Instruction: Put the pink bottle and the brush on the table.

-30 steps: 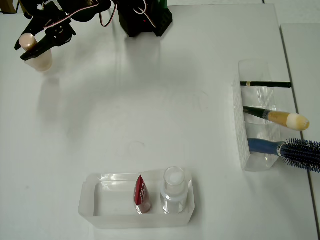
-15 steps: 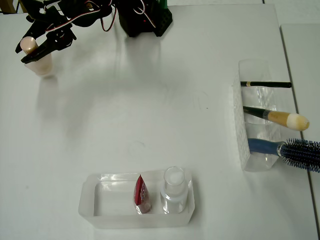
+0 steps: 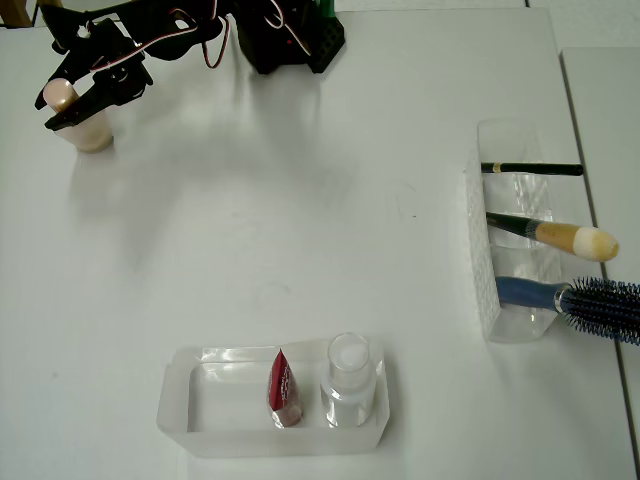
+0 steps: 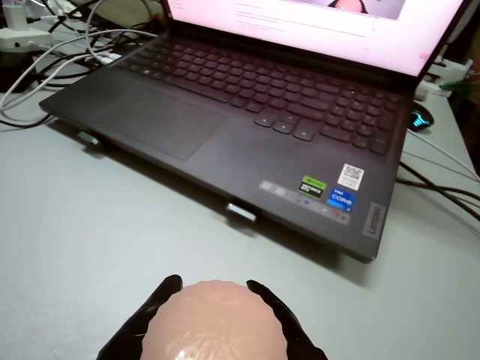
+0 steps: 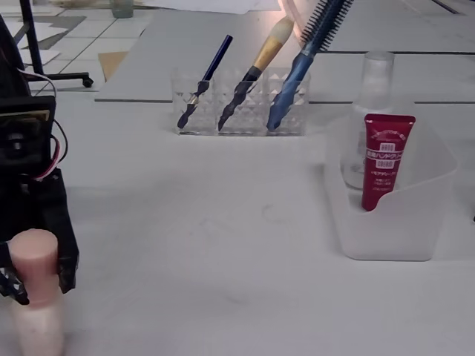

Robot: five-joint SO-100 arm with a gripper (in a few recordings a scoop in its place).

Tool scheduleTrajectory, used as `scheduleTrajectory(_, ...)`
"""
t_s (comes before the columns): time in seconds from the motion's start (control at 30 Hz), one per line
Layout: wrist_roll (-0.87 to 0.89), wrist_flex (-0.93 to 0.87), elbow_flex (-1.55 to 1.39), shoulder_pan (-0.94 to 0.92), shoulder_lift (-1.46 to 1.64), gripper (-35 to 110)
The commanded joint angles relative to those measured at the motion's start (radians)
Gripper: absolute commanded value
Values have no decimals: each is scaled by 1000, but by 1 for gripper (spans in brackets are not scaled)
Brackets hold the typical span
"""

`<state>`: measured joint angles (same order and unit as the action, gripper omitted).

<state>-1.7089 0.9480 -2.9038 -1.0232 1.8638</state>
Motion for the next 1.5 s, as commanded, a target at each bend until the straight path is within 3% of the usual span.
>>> scheduleTrajectory(0.0, 9, 58, 12, -9, -11, 0)
scheduleTrajectory(0.37, 28, 48, 23, -9, -32, 0)
scheduleTrajectory(1.07, 14, -35, -2, -34, 6, 36)
scheduleTrajectory(1.47, 9, -186, -17, -34, 120, 49)
